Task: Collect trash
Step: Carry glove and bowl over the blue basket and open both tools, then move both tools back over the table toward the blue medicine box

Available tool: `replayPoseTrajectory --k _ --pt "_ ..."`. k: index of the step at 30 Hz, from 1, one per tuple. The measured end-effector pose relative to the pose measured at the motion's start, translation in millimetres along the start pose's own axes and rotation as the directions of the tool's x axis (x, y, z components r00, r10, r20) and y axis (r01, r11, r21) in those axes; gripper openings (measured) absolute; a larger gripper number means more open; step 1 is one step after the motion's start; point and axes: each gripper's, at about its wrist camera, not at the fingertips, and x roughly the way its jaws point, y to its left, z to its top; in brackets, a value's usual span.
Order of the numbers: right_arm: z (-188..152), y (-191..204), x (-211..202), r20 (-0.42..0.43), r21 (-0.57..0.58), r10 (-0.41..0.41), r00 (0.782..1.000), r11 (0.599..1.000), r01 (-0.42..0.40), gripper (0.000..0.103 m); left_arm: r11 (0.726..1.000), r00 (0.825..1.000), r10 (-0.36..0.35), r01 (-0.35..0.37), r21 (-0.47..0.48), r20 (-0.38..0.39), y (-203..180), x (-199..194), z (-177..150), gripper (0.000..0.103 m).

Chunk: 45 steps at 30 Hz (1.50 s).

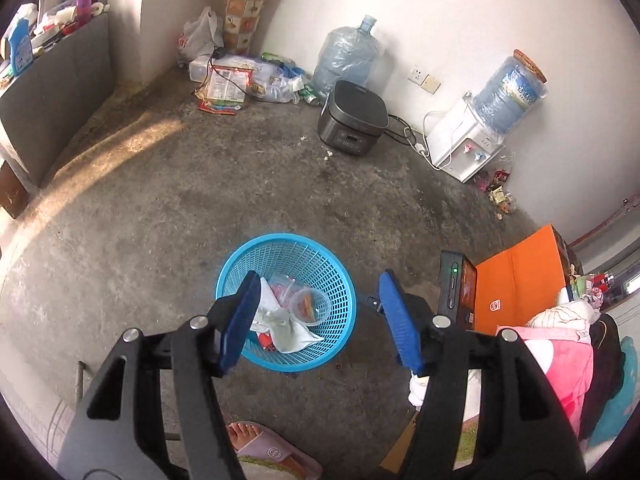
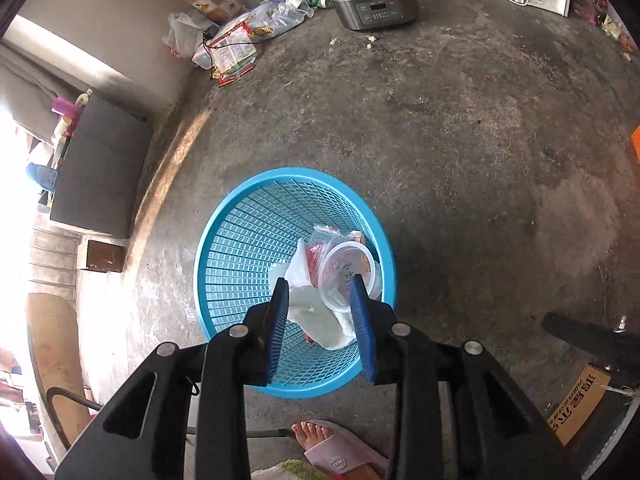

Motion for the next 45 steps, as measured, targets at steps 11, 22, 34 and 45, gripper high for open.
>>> replayPoseTrajectory --k 11,22,34,45 --pt "-59.0 95.6 -134.1 0.218 -0.341 0.126 0.968 0.939 -0.045 0.065 0.986 0.930 0.160 -0.166 -0.010 0.332 19.3 -210.6 -59.6 0.083" --pt "-131.3 207.9 -213.9 0.296 -0.638 0.274 0.915 0.770 -0.024 0.097 0.879 0.765 0.471 -0.364 -0.308 0.439 71.6 -369.8 -182.7 0.089" --pt "-200.9 302.4 -219.1 -0.070 -0.732 0.446 0.892 0.584 -0.350 0.097 0.727 0.657 0.647 -0.379 -0.572 0.387 114.8 -440.2 -311.1 0.089" --pt "-262.2 374.1 -205.2 -0.307 -0.761 0.432 0.848 0.424 -0.491 0.093 0.738 0.725 0.600 -0.337 -0.585 0.338 163.0 -420.5 -338.4 0.089"
